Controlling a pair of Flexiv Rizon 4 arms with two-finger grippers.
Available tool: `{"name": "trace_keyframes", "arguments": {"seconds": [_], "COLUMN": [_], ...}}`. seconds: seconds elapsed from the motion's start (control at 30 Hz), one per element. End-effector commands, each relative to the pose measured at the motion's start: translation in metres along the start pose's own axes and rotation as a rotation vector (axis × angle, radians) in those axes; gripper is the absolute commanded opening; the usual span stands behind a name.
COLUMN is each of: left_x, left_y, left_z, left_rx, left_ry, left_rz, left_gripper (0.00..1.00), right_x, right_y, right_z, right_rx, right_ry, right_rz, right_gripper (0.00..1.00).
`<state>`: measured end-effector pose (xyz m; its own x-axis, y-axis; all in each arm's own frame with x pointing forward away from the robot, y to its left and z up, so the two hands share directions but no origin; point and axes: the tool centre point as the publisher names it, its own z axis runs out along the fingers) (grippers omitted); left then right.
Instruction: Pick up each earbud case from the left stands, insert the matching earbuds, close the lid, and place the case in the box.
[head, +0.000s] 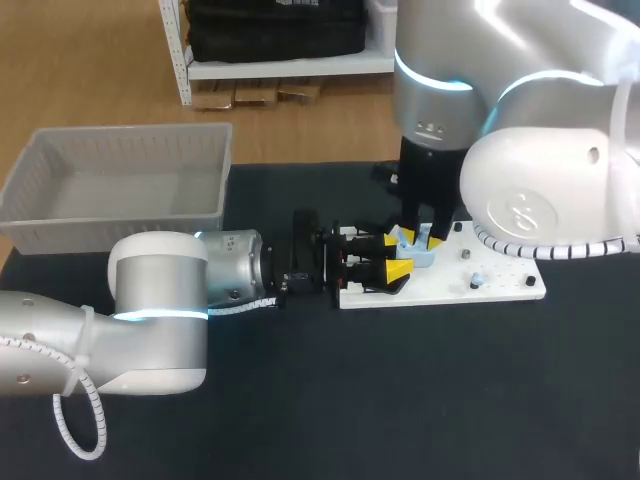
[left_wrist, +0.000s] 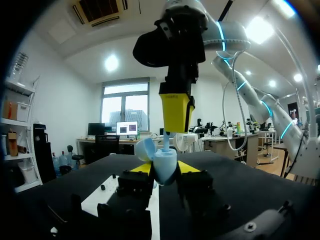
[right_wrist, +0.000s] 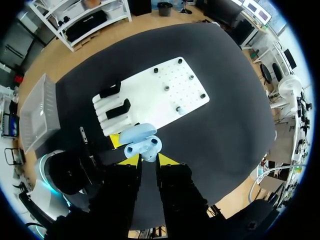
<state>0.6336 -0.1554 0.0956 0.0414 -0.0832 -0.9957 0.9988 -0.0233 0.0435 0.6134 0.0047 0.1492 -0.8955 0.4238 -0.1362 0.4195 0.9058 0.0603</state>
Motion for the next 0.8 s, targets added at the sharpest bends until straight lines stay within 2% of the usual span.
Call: {"name": "trace_keyframes", "arguments": {"seconds": [0.03,0.8], "left_x": [0.0002,0.0002], "left_y": [-0.0007,-0.0007], "left_z": [-0.0002,-0.0002], "left_rx": [-0.003,-0.003], "left_ry": [-0.001,-0.001], "left_rz": [0.001,0.001], "left_gripper": [0.00,0.00], "right_x": [-0.0015,-0.0051], "right_y": [0.0011,0.0008], "right_z": [0.0016,0.0088], "right_rx": [0.003,0.018], "right_ry": [0.001,0.011], "right_rz": [0.000,0.011], "right_gripper": [0.00,0.00]}}
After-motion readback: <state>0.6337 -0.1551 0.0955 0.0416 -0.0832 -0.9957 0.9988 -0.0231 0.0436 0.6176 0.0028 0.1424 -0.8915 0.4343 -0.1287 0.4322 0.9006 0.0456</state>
